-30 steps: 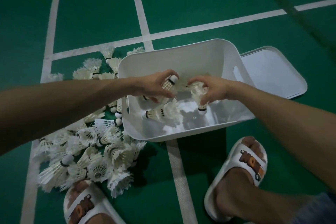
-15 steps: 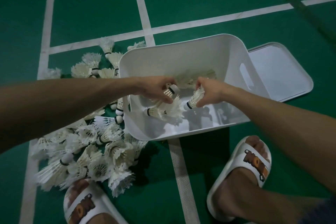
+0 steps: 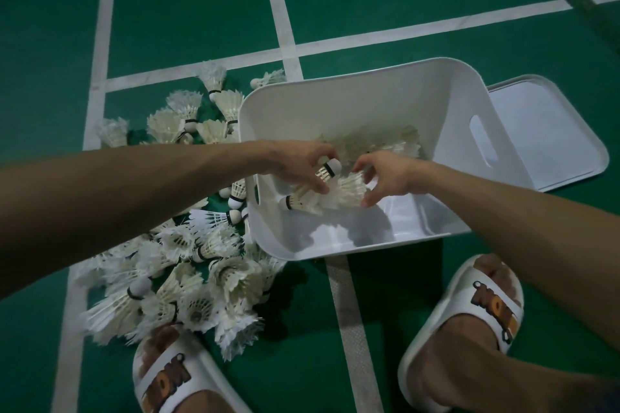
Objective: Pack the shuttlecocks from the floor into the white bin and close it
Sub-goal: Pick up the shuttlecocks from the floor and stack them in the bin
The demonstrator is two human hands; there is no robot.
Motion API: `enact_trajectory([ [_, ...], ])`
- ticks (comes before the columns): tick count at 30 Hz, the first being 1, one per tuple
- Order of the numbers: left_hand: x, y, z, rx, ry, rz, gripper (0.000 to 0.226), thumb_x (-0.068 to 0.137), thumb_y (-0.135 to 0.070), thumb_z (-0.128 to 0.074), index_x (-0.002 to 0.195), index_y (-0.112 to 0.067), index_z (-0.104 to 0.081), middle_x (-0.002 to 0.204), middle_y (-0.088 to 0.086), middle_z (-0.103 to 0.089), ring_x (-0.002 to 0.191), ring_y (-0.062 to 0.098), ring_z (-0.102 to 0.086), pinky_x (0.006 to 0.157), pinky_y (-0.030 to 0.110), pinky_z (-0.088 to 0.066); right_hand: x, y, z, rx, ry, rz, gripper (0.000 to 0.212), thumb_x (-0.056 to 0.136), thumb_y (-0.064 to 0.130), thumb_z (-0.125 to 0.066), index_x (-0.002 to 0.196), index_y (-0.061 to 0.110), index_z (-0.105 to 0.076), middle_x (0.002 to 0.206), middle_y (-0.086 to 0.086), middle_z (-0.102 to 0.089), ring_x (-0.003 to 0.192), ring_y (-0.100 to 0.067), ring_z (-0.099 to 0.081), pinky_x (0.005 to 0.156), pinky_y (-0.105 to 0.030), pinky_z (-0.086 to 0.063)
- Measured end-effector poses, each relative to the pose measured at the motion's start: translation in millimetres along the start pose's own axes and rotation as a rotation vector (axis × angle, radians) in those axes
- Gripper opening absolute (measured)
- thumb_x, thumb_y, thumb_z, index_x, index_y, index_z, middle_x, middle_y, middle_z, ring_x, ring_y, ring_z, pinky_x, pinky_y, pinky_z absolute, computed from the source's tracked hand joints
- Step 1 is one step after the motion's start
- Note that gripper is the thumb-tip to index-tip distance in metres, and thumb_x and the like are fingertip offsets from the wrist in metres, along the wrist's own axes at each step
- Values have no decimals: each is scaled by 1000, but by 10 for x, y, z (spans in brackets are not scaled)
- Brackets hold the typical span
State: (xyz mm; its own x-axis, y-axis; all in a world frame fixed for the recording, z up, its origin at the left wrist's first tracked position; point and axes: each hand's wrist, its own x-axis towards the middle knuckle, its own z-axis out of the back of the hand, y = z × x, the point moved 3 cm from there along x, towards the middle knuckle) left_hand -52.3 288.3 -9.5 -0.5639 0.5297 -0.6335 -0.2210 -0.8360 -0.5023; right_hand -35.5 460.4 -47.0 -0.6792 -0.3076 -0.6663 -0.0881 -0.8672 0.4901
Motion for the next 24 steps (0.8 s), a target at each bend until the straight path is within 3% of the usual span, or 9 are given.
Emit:
enact_trajectory([
  [3,-8,-13,18,46,-25,-10,50,85,-26,-70,129,-22,-47,107,-2,-54,91,16,-50,64,25,-35,43,50,6,-103,-50,43,76,71,20,-85,136,12,-48,123,-9,-60,108,-26,-59,91,-32,-48],
  [6,-5,-43,48,66,-77,-11,50,83,-25,-72,128,-21,-50,112,0,-55,98,20,-52,70,26,-35,77,32,-38,-155,-69,47,81,68,22,-86,138,13,-46,127,-7,-59,113,-25,-58,96,-36,-48],
  [10,0,-89,119,-45,-103,2,41,77,-21,-77,113,-23,-57,95,-4,-62,77,10,-54,58,24,-37,21,-33,1,-55,-80,72,90,65,20,-89,140,14,-41,138,-4,-52,122,-23,-53,100,-42,-47],
  [14,33,-215,170,-231,-65,-31,32,75,-18,-80,98,-18,-58,92,1,-68,81,17,-61,70,29,-49,-113,-54,170,-102,-42,64,76,70,26,-85,135,13,-47,131,-4,-57,115,-20,-57,95,-33,-49],
  [17,87,-320,172,-334,-106,-33,33,73,-16,-81,94,-12,-56,90,5,-65,79,17,-60,68,29,-54,-267,-136,358,176,20,30,64,73,17,-83,130,15,-54,122,-5,-63,105,-18,-62,88,-31,-52],
  [20,167,-423,135,-371,-230,-36,32,74,-19,-81,87,-12,-52,80,3,-58,65,12,-56,52,17,-49,-425,-202,486,484,73,22,65,74,8,-79,131,21,-52,120,1,-59,104,-14,-60,90,-36,-52],
  [22,220,-478,76,-472,-294,-45,32,75,-19,-80,85,-12,-51,78,5,-58,62,13,-58,56,22,-52,-444,-217,487,473,34,33,65,74,10,-80,131,23,-51,119,3,-54,105,-14,-57,88,-35,-53],
  [24,281,-515,31,-553,-317,-61,31,77,-20,-79,83,-11,-50,76,7,-59,64,17,-61,63,31,-56,-406,-218,474,344,-52,51,68,72,16,-83,133,18,-51,129,-6,-51,112,-20,-54,80,-30,-54],
])
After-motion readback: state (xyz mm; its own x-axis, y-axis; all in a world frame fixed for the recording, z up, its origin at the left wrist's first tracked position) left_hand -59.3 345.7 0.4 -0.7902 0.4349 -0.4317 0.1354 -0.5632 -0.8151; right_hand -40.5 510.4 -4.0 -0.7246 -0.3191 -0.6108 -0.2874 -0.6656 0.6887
